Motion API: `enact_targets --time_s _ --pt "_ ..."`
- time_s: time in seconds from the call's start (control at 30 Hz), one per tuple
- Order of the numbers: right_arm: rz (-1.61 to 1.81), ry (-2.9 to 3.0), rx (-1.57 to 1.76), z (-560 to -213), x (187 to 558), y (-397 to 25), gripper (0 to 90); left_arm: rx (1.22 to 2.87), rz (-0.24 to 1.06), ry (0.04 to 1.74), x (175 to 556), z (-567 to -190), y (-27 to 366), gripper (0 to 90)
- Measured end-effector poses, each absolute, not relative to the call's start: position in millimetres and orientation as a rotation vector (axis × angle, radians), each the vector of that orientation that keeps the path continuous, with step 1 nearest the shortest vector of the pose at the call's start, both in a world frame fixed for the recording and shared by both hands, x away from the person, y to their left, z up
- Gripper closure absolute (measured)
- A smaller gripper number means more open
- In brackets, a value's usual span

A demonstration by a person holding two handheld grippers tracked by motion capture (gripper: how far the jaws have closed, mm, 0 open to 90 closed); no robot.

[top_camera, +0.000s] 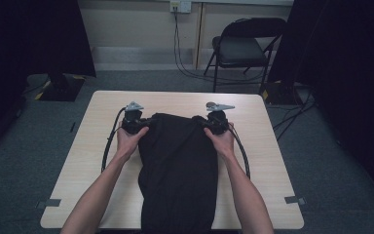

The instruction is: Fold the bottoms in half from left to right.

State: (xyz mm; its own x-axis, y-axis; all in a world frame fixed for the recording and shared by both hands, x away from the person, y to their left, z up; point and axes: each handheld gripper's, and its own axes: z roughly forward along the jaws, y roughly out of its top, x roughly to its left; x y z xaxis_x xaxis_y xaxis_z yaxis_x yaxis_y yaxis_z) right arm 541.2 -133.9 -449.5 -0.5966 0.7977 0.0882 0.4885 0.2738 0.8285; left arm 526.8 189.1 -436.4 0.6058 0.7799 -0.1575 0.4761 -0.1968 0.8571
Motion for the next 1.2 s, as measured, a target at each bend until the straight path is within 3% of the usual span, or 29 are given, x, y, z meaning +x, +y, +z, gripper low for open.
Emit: enact_targets --time_s 0.33,0.5,0.77,1.07,1.2 --pt "1.302 2.084 1.049 -356.3 567.8 -122.5 85.6 1.709 0.515 0.984 538.2 -358.5 216.2 86.0" --pt "1.354 2.042 1.008 -331.2 569.3 -120.8 85.4 1.741 0.554 0.927 530.1 -343.3 218.3 86.0" --pt "1.414 2.067 0.968 -345.7 527.9 -129.5 85.4 1.748 0.506 0.832 481.8 -356.2 219.3 85.9" --pt "1.491 2.115 0.908 -365.1 443.1 -150.3 83.5 1.769 0.469 0.785 417.0 -373.1 218.5 85.8" --pt "1.495 2.147 0.94 -387.4 416.4 -154.3 82.4 1.815 0.409 0.775 393.1 -399.3 219.9 85.6"
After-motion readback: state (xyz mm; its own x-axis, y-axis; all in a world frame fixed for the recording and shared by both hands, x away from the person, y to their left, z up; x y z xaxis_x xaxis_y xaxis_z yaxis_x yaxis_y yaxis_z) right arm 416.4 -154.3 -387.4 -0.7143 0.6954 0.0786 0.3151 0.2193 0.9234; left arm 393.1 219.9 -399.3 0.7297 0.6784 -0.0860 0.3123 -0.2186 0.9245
